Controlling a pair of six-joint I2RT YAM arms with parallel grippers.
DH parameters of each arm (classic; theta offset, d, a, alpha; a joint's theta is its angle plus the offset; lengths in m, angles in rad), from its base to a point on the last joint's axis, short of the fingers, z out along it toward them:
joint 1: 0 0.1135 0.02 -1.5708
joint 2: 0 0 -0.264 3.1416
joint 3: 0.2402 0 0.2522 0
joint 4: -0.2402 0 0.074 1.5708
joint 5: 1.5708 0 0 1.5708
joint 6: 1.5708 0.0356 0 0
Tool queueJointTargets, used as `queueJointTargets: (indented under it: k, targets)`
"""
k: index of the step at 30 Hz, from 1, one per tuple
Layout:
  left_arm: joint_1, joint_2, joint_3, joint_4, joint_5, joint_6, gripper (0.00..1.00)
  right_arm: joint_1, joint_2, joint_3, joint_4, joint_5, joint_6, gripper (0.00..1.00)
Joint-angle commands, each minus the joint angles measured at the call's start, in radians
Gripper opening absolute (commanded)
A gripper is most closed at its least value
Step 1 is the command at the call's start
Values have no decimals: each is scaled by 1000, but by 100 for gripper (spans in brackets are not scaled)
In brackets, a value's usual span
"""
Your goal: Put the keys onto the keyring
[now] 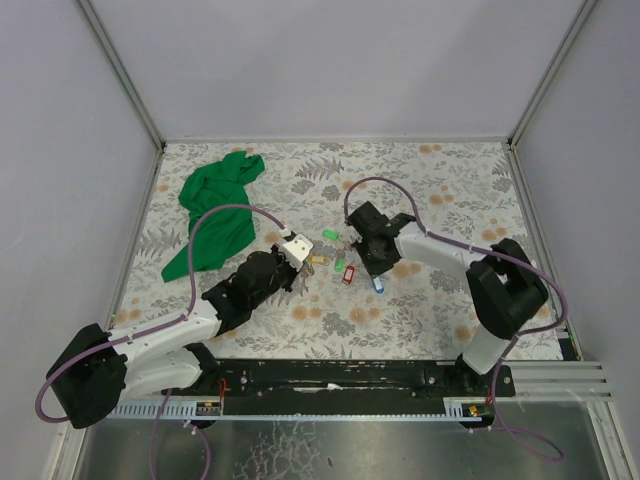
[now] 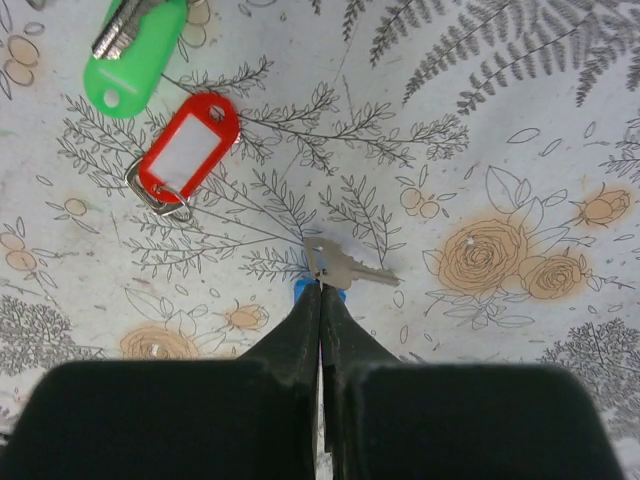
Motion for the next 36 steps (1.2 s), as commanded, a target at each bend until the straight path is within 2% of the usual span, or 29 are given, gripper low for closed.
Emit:
queueJointTargets:
  k: [1, 6, 11, 16, 19, 26, 31, 36]
  targets:
    - [4, -7, 30, 39, 9, -6, 0, 8, 117, 143, -307, -66, -69, 0]
    - [5, -4, 32, 36, 9, -5, 0, 8, 230, 257, -417, -56, -111, 0]
    - [4, 3, 34, 33, 11, -5, 0, 8, 306, 361, -441, -68, -130, 1]
    - [4, 3, 35, 32, 8, -4, 0, 8, 362, 415, -417, -91, -139, 12]
    - [4, 2, 33, 34, 7, -5, 0, 13, 339, 400, -373, -93, -126, 19]
    - [5, 1, 33, 38, 9, -7, 0, 15, 104, 183, -137, -103, -92, 35]
    - [3, -2, 28, 47, 13, -9, 0, 21, -127, -71, 131, -100, -42, 43]
    - [3, 0, 26, 53, 16, -11, 0, 30, -328, -339, 470, -84, 6, 50]
